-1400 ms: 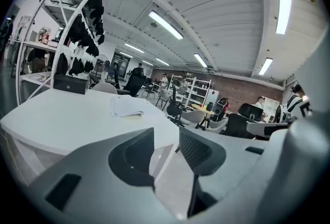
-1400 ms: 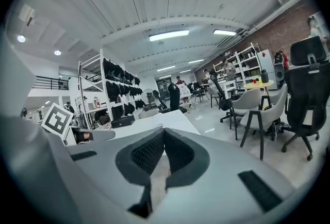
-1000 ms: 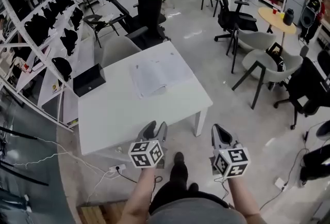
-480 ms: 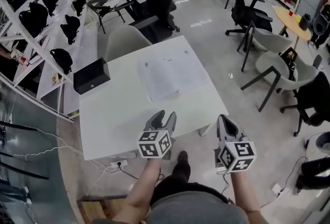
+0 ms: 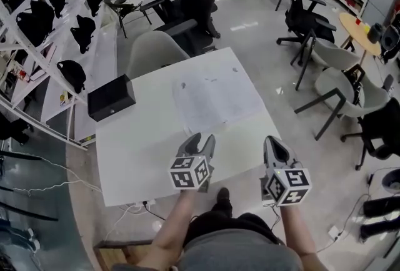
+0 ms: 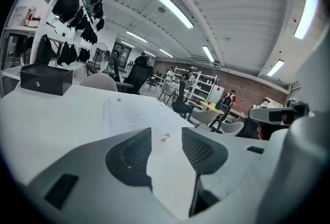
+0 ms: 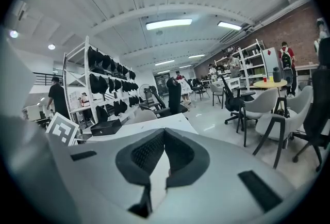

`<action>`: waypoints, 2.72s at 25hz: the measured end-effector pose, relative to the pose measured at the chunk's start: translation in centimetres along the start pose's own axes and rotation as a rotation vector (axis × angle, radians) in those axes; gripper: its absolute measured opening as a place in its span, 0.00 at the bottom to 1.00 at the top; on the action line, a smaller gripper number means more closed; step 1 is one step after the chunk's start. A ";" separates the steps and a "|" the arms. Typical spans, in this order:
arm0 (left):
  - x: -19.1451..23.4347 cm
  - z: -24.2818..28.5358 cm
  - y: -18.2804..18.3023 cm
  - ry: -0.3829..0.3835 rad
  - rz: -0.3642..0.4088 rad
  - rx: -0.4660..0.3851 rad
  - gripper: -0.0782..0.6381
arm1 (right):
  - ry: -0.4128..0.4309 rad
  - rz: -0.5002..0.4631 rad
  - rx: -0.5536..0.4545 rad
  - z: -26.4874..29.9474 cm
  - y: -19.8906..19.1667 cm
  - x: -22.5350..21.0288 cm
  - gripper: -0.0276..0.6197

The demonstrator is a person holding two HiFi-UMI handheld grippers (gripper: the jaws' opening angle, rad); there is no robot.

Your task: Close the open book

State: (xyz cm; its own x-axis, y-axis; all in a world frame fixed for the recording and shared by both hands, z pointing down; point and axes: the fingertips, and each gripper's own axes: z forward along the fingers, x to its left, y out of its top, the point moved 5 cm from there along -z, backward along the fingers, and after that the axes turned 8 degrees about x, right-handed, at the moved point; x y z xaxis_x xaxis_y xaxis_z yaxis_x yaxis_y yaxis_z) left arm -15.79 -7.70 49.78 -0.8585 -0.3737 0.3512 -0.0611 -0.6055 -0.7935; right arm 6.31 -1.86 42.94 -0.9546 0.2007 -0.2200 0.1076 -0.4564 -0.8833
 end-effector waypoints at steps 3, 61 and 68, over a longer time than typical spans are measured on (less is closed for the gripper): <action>1.0 0.5 0.6 0.004 -0.009 -0.004 0.35 | -0.003 0.001 0.000 1.0 0.6 0.3 0.05; 0.1 8.4 -2.5 0.231 -0.785 -0.108 0.35 | 0.501 -0.235 0.246 17.1 6.0 -4.7 0.05; 0.6 8.7 -2.9 0.112 -1.008 -0.253 0.35 | 0.519 -0.258 0.261 17.6 6.0 -4.1 0.05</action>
State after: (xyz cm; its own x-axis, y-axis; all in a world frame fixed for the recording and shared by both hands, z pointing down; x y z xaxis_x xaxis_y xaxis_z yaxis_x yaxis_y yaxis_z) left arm -11.66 -12.30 56.62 -0.3917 0.2977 0.8706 -0.8689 -0.4309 -0.2435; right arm 5.98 -20.67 45.78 -0.6744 0.6971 -0.2434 -0.2423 -0.5203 -0.8189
